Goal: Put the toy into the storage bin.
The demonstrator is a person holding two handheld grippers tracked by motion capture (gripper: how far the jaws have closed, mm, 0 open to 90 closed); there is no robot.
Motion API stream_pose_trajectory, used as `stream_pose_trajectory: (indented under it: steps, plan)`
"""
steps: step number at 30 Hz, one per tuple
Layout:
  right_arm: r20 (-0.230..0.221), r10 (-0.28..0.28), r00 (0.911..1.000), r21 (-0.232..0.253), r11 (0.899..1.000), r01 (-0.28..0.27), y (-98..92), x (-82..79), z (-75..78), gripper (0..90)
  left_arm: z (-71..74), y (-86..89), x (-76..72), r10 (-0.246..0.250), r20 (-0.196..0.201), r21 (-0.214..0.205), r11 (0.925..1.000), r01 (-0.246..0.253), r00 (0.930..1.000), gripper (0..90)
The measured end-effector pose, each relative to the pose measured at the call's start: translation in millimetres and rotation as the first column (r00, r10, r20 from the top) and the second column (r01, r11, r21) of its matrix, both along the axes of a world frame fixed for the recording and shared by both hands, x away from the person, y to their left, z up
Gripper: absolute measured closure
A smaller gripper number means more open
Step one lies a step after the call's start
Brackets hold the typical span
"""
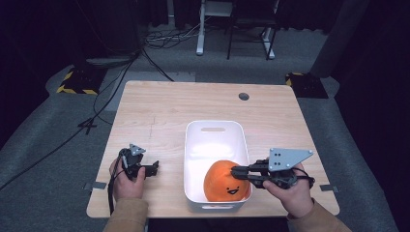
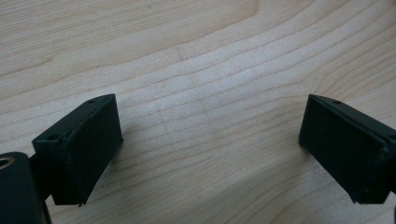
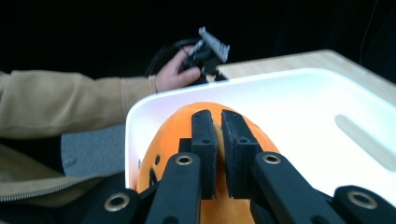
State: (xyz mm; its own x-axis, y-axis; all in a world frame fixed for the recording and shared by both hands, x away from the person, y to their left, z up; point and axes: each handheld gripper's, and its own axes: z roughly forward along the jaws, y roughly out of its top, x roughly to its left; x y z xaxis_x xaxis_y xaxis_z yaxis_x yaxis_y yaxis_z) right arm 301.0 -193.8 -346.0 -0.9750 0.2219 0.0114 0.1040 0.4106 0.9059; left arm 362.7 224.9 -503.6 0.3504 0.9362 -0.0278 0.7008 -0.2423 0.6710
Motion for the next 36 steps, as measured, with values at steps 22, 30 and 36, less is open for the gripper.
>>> stream_pose_trajectory:
  steps: [22,30,36]
  plan:
    - [-0.060,-0.134,0.9892,-0.048,0.990,0.131,2.3,8.3,-10.0,43.0,0.0,0.0,0.0,0.000,0.000,0.000,1.0000,0.000,1.0000,6.2]
    - [-0.025,-0.174,0.9844,-0.021,0.985,0.174,-8.0,14.8,1.8,39.4,0.1,0.1,0.0,-0.002,-0.001,0.002,1.0000,0.002,1.0000,6.2]
    - [-0.016,-0.212,0.9771,-0.009,0.977,0.212,-18.1,22.9,7.8,38.6,0.1,0.0,-0.1,0.000,0.000,0.003,1.0000,0.000,1.0000,6.2]
